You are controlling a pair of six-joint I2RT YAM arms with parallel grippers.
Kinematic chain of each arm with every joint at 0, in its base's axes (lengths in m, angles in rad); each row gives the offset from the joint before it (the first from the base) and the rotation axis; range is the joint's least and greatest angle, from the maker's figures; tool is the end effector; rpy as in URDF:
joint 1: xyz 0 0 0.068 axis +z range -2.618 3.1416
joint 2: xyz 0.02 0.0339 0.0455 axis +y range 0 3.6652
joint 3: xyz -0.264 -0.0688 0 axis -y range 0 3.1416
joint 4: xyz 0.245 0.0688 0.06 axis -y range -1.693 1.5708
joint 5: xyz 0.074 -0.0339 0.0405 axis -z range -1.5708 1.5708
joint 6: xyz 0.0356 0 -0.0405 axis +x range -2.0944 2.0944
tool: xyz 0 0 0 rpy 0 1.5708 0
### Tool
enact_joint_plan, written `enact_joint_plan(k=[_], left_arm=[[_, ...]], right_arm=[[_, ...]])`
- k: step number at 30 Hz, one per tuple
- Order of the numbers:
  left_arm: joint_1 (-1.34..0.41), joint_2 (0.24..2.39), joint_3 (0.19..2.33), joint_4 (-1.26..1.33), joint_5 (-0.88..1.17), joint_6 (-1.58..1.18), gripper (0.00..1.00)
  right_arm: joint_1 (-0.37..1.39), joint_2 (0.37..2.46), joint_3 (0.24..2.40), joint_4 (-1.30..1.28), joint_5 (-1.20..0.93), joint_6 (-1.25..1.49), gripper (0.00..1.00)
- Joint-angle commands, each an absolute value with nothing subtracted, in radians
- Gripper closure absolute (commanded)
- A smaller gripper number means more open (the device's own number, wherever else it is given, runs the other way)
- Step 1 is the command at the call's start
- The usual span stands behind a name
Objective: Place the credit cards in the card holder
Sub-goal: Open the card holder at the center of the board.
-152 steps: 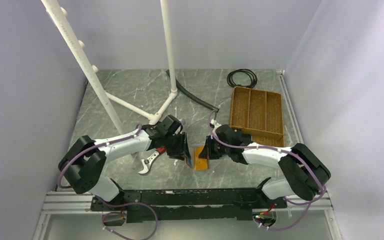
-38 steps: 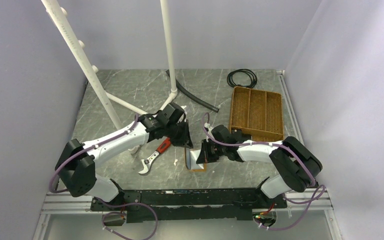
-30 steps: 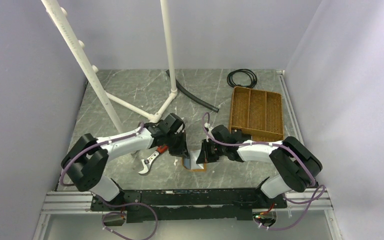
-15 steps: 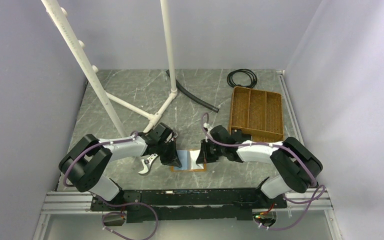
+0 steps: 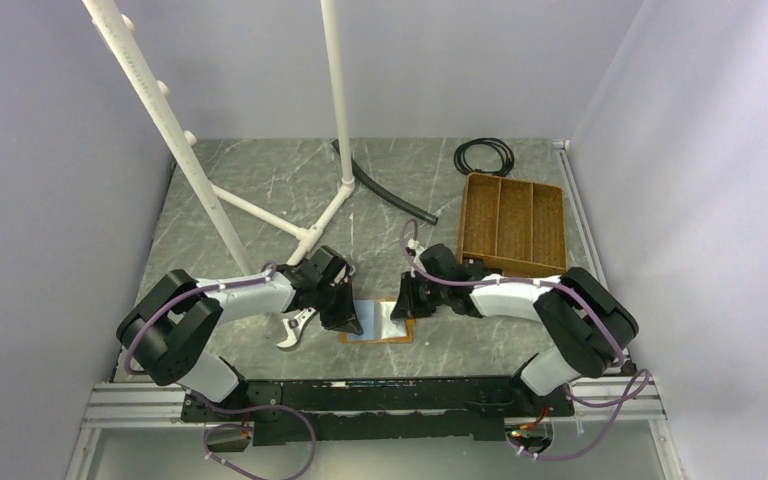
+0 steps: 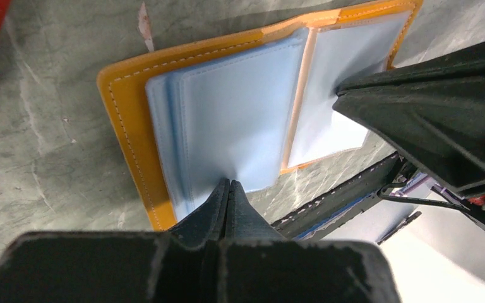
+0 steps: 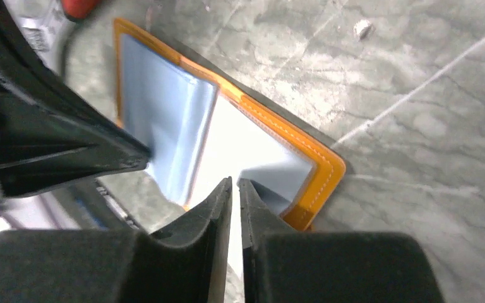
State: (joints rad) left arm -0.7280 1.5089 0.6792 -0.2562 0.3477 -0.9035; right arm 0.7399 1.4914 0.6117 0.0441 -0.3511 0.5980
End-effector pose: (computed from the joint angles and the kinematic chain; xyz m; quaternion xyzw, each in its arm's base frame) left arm 0.1886 -0.1843 0.1417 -0.0424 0.9561 -0.2873 0.0398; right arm 0.1937 0.1934 0.1464 -0.1277 0.9121 0.3473 0.1765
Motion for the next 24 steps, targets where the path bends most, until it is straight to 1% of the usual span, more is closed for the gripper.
enact_joint_plan(k=[1,4,7,9,13,15,19,24], left_arm=[[-0.730,1.524,0.661,-0.316,0.243,-0.866,1.00],[-0.730,1.536,0.658,-0.322,0.242,-0.857,1.00],[-0.731,1.515,0.688,-0.353,0.255,-0.840,1.00],[-0.731,1.491,0.723,-0.367,0.289,-0.827,1.00],[-0.725,1.451,0.759,-0.249,0.456,-0.858,1.00],[-0.726,1.439,0.790,-0.234,0.476,-0.879,1.00],[-0.724,1.432,0.814,-0.233,0.433,-0.882,0.98],[-0.687,1.477,0.666,-0.219,0.333,-0.882,1.00]], right_arm=[[0.701,1.566,0.498,0.137,-0.388,0.600,0.88],[0.704,1.547,0.491,0.096,-0.351,0.599,0.90],[0.731,1.470,0.563,-0.023,-0.289,0.577,0.90],[0.745,1.430,0.616,-0.074,-0.290,0.571,0.90],[0.750,1.421,0.651,-0.011,-0.397,0.598,0.87],[0.745,1.438,0.635,0.029,-0.413,0.612,0.86],[0.723,1.472,0.560,0.091,-0.412,0.625,0.85],[0.709,1.513,0.446,0.158,-0.391,0.624,0.86]])
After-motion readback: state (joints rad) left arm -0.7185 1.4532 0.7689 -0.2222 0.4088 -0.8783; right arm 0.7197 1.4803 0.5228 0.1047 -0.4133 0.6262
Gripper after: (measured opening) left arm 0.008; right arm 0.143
